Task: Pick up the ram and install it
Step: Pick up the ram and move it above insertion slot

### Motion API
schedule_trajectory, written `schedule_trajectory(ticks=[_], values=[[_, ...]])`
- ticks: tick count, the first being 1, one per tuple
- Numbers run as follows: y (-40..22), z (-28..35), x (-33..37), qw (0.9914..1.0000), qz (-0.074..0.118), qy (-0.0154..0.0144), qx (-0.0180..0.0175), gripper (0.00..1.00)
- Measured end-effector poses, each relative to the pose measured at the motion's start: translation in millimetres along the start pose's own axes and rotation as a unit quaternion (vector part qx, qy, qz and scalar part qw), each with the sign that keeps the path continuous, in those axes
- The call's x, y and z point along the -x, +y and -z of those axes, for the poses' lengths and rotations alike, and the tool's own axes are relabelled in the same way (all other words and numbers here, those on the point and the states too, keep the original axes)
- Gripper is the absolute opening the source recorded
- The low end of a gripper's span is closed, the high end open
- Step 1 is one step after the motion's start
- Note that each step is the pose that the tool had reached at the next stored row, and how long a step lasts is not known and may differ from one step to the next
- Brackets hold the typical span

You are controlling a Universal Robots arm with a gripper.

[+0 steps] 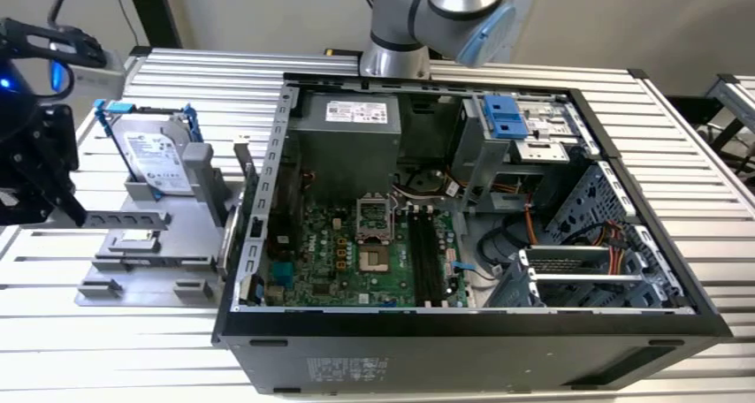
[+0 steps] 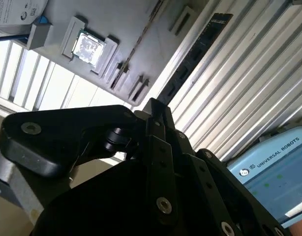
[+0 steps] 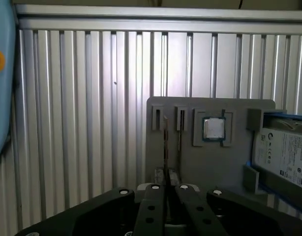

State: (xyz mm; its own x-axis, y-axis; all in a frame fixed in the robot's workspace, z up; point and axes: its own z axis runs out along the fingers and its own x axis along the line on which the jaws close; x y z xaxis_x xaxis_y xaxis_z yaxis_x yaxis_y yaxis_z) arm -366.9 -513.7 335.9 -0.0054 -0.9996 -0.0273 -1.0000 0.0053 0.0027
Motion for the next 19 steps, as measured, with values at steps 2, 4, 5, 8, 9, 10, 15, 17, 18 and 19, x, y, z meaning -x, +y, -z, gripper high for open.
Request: schedule_trajectory(ticks=[2,4,5,8,9,10,15,17,18,19], values=[[0.1,9.0,0.3,1.00000,0.000,0.0000,0.0000,0.00],[0.1,18.2,0.5,1.00000,0.000,0.0000,0.0000,0.00],[0.1,22.7,0.6,1.00000,0.000,0.0000,0.0000,0.00],[0.1,36.5,1.0,1.00000,0.000,0.0000,0.0000,0.00],[0.2,40.5,1.1,1.00000,0.000,0.0000,0.0000,0.00],[0.2,44.6,1.2,1.00000,0.000,0.0000,0.0000,0.00],[0.2,58.5,1.6,1.00000,0.000,0.0000,0.0000,0.00],[0.2,58.4,1.6,1.00000,0.000,0.0000,-0.0001,0.00],[0.1,58.4,1.6,1.00000,0.000,0.0000,-0.0001,0.00],[0.2,58.4,1.6,1.00000,0.000,-0.0001,-0.0001,0.00]])
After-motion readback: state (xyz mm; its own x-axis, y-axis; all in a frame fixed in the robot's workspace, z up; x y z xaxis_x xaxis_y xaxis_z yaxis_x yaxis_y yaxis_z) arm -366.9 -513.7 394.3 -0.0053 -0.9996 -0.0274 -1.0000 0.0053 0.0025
